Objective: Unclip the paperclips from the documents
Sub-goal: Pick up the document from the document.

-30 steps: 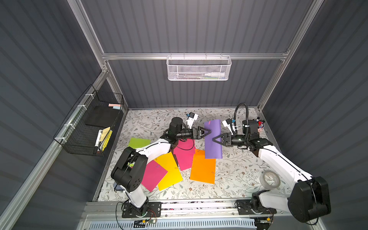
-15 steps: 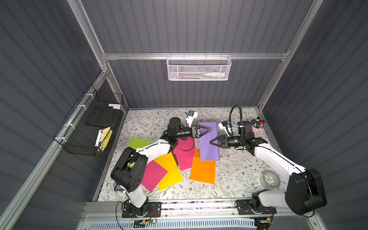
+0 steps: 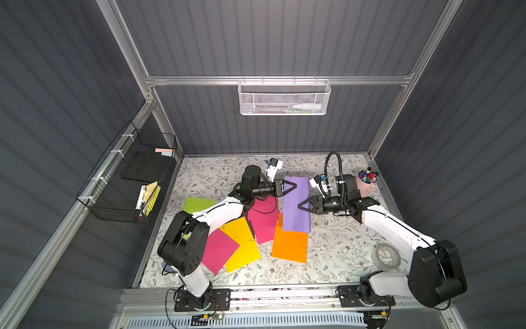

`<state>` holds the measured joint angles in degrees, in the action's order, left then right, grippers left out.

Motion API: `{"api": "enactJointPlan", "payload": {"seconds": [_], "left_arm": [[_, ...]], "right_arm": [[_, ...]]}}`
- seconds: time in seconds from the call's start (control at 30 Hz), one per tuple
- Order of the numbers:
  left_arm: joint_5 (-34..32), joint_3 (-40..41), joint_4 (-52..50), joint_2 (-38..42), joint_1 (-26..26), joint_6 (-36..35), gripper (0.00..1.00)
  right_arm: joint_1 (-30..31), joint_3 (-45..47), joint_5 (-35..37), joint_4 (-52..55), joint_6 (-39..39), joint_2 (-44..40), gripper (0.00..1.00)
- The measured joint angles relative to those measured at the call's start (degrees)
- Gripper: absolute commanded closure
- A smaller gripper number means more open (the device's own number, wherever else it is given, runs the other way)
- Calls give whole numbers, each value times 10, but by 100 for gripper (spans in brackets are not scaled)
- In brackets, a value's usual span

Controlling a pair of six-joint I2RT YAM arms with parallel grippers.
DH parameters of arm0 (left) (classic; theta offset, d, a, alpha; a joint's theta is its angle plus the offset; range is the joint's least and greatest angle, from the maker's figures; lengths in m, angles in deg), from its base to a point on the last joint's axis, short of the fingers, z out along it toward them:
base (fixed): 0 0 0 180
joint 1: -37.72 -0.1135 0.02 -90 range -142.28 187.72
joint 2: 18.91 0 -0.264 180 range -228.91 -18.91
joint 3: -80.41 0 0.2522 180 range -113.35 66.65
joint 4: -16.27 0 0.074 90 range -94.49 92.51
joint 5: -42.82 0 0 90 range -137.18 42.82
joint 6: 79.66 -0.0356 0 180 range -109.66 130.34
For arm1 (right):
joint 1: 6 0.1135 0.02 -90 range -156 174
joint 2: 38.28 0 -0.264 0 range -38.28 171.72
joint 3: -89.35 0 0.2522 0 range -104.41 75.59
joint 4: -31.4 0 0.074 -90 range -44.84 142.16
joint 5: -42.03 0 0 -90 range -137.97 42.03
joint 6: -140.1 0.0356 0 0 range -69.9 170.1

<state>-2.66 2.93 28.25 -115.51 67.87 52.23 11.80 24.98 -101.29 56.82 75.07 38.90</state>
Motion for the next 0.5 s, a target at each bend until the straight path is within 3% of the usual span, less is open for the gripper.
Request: {"api": "enactJointPlan", "payload": {"seconds": [0.27, 0.5], "left_arm": [[-24, -17, -87, 28, 0, -73, 100], [-48, -76, -196, 29, 0, -188, 100]], "right_arm": [[-2, -3, 27, 29, -32, -1, 20], [-33, -33, 110, 118, -102, -57, 6]]}}
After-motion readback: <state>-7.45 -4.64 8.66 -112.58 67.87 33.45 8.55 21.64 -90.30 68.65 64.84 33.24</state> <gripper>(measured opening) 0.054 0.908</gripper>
